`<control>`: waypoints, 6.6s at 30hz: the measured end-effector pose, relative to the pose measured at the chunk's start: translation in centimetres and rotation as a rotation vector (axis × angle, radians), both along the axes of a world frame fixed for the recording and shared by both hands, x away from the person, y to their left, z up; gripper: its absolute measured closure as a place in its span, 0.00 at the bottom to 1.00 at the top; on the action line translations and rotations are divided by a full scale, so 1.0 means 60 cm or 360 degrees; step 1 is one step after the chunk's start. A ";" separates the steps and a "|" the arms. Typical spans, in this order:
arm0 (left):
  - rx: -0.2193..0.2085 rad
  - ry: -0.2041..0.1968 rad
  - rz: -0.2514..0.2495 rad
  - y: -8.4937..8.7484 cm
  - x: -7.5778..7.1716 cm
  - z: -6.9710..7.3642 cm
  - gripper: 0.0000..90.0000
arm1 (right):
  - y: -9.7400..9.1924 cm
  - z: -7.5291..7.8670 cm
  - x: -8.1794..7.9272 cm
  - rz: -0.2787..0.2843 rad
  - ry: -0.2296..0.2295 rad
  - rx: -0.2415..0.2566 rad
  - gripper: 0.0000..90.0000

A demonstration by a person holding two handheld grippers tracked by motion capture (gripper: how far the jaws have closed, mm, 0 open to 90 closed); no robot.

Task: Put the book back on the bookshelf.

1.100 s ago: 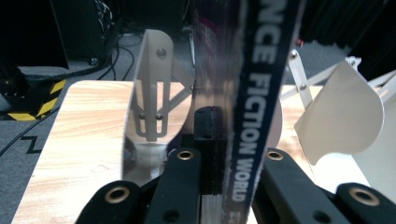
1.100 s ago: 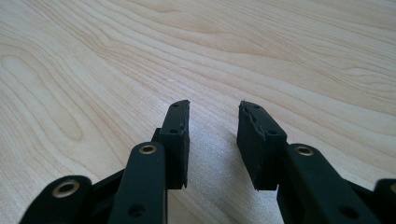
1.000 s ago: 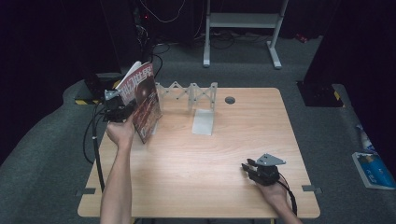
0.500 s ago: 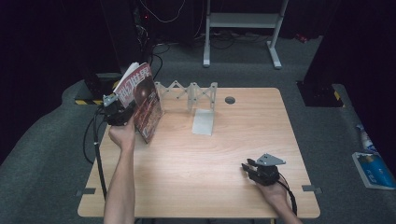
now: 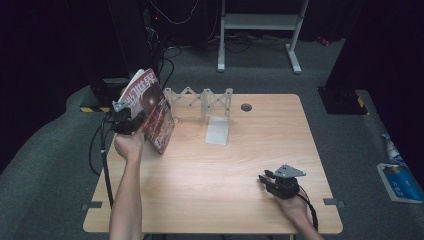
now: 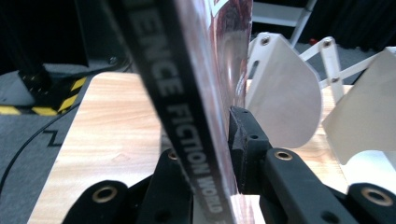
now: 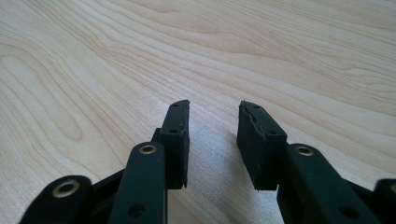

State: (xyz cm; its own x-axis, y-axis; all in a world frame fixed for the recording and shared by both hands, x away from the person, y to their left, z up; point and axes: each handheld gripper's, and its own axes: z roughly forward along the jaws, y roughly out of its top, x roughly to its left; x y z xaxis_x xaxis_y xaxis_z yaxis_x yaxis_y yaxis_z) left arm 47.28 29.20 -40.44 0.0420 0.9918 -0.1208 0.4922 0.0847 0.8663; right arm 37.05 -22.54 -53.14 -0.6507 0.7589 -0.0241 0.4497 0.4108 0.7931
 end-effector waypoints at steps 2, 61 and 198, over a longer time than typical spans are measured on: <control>0.0028 0.0031 0.0000 0.002 0.001 0.001 0.85 | 0.000 0.000 0.000 0.0000 0.0000 0.0000 0.71; 0.0023 0.0017 -0.0053 0.028 -0.078 0.034 0.52 | 0.000 -0.001 0.001 -0.0009 -0.0001 0.0004 0.65; -0.0173 -0.0031 -0.0684 -0.117 -0.192 0.014 0.54 | 0.000 -0.001 0.000 -0.0003 -0.0002 0.0009 0.63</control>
